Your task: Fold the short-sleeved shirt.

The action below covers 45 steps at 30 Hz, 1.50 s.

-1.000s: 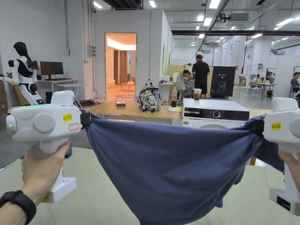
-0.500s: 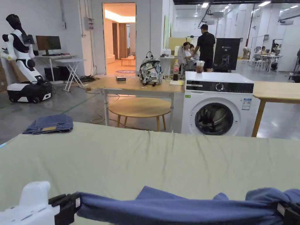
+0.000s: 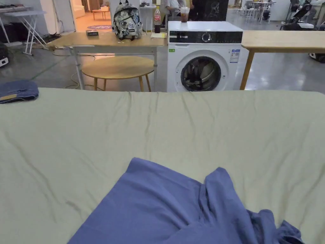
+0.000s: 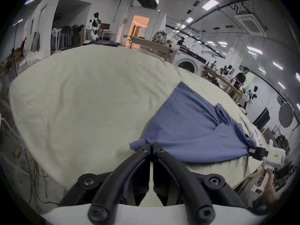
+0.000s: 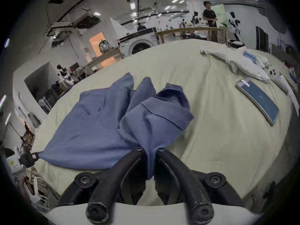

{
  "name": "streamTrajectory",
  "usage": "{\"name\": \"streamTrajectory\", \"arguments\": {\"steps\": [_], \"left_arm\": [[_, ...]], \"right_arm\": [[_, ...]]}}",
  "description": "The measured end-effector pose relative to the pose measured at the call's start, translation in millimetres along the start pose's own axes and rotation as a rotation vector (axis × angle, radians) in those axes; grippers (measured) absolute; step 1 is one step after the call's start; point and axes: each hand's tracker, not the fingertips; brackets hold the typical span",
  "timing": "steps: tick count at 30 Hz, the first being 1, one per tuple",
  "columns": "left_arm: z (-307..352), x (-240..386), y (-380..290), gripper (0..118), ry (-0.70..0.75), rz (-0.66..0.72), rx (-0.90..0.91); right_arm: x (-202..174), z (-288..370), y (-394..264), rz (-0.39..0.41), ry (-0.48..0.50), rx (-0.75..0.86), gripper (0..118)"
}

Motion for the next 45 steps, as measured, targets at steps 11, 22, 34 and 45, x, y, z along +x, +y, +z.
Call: {"name": "streamTrajectory", "arguments": {"steps": [11, 22, 34, 45], "left_arm": [[21, 46, 38, 55, 0.002, -0.281, 0.264], [-23, 138, 87, 0, -0.132, -0.258, 0.282], [-28, 128, 89, 0, -0.116, -0.244, 0.237], [-6, 23, 30, 50, -0.015, -0.120, 0.034]], "right_arm": [[-19, 59, 35, 0.128, -0.044, 0.236, 66], [-103, -7, 88, 0.308, 0.099, 0.254, 0], [-116, -16, 91, 0.306, 0.067, 0.254, 0], [-94, -9, 76, 0.231, 0.111, 0.220, 0]]}}
